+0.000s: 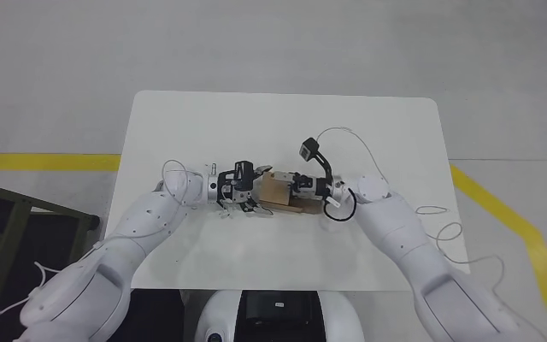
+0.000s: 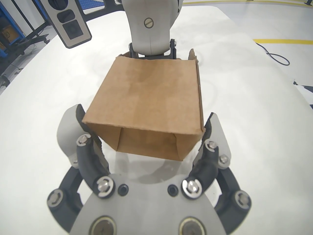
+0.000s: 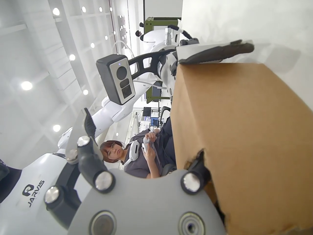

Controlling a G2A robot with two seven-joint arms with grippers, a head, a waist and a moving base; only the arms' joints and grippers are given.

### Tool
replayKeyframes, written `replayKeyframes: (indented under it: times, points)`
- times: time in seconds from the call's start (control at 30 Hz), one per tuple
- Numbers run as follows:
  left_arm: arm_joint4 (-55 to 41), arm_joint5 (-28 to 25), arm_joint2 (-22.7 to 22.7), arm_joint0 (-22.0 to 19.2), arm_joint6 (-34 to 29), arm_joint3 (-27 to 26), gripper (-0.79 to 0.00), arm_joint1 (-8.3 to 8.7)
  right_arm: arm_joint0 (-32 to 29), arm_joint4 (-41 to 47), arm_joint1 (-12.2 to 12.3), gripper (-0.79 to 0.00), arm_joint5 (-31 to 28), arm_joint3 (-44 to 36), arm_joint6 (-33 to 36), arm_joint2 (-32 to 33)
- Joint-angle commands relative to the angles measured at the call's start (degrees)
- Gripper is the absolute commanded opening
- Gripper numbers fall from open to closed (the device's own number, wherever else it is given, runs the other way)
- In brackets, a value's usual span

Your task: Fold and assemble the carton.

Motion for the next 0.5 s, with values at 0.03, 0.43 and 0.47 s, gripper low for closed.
replayKeyframes:
  times: [0.03,0.43,0.47]
  points:
    - [0.1,0.1,0.1,-0.1,0.2,0.2,0.0,-0.07,0.3,0.1,-0.4,0.0,-0.1,1.0,0.3,-0.2]
    - [0.3,0.3,0.2,-0.3,0.5,0.7,0.0,-0.28,1.2,0.1,-1.7,0.0,-0.7,4.2,2.0,-0.5]
    - [0.2,0.3,0.2,-0.3,0.4,0.7,0.0,-0.29,1.3,0.1,-1.7,0.0,-0.9,4.5,2.2,-0.3]
